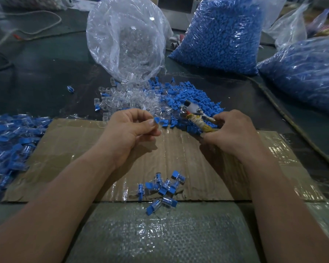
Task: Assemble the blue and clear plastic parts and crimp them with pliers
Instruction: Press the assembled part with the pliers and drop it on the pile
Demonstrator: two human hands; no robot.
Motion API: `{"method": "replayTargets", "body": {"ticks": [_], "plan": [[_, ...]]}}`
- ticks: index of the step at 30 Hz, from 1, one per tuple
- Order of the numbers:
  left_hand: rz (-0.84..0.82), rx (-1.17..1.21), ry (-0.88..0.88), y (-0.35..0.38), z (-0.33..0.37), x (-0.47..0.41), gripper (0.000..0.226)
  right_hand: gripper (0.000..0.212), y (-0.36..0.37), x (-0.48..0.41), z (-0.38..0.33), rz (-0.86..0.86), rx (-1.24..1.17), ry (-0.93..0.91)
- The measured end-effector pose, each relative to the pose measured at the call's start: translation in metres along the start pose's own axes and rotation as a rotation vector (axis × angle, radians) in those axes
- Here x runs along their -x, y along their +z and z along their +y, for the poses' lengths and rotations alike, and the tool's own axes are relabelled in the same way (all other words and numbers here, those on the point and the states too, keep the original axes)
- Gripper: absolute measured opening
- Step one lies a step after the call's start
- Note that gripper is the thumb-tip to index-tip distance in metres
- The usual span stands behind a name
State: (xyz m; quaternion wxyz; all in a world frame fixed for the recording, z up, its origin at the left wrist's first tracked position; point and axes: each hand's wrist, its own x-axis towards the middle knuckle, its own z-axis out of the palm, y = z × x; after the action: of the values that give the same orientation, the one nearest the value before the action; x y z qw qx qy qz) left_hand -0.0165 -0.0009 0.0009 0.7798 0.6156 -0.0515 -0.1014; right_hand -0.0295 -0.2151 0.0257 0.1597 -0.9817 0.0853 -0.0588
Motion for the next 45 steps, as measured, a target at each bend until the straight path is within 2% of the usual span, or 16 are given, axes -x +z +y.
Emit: {"method": "replayTargets", "body": {"ticks": [3,6,8,12,16,18,26,34,38,45], "plan": [[0.032,0.028,0.046,0.001,-0.001,0.0,0.012,0.027,-0.002,0.002,-0.002,0.092,-0.057,-0.081],[0.068,0.037,0.116,0.0,-0.001,-0.001,0.014,0.04,-0.003,0.008,-0.007,0.203,-0.13,-0.166],[0.064,0.015,0.164,-0.001,-0.001,-0.001,0.013,0.041,-0.002,0.012,-0.012,0.244,-0.157,-0.234],[0.069,0.037,0.214,-0.001,-0.001,0.0,0.01,0.037,0.007,0.016,-0.023,0.176,-0.214,-0.317],[0.076,0.065,0.245,0.001,0.0,0.0,0.006,0.036,0.014,0.017,-0.028,0.092,-0.169,-0.379],[0.082,0.054,0.258,0.002,0.001,0.0,0.011,0.037,0.015,0.018,-0.029,0.068,-0.148,-0.389],[0.102,0.07,0.281,0.004,0.0,0.002,0.015,0.036,0.017,0.019,-0.03,0.014,-0.146,-0.384],[0.102,0.036,0.289,0.003,0.0,0.001,0.01,0.035,0.018,0.018,-0.03,-0.034,-0.158,-0.366],[0.093,0.039,0.296,0.004,0.002,0.002,0.01,0.031,0.019,0.018,-0.031,-0.042,-0.16,-0.372],[0.081,0.002,0.303,0.006,0.002,0.003,0.008,0.036,0.016,0.019,-0.031,-0.022,-0.161,-0.343]]}}
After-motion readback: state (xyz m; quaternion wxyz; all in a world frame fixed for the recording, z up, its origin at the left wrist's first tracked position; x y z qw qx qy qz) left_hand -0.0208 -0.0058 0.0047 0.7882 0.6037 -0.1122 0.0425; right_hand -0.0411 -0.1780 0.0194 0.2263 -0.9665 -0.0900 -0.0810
